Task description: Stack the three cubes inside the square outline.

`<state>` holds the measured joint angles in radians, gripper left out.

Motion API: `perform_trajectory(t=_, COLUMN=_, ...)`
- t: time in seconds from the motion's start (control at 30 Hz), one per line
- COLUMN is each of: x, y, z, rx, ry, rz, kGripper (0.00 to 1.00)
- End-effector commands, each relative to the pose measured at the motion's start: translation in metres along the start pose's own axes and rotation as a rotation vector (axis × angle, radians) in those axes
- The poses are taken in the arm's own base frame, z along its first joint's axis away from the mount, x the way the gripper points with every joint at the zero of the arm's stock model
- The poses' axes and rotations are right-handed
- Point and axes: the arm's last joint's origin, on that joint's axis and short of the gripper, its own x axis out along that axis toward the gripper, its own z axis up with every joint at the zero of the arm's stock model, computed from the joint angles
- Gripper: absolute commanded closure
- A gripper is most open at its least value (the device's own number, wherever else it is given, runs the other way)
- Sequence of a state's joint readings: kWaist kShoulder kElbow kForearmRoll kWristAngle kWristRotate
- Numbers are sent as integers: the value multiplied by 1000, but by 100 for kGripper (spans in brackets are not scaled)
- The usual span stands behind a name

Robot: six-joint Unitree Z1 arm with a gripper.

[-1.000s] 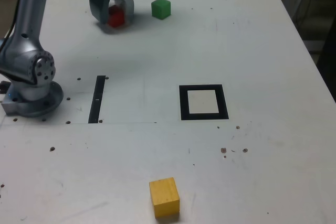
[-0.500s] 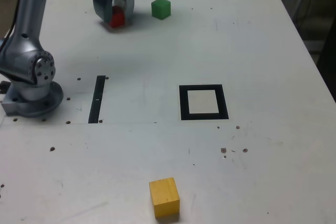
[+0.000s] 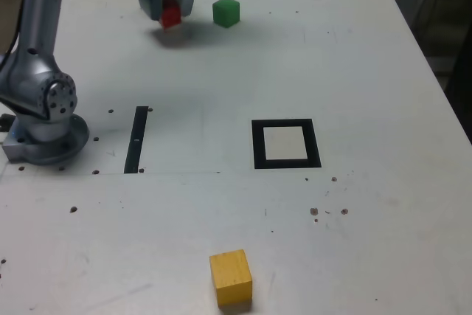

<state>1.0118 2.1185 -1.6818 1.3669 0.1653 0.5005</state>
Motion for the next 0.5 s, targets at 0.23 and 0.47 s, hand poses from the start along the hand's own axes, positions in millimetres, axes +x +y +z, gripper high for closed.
perform_trajectory(t=0.23, x=-33, y=-66, z=-5, rx=143, ry=-7, rz=56, kGripper=81)
perform_trajectory(t=0.47, x=-52, y=-138, z=-11, rx=208, ry=-21, rz=137, kGripper=81)
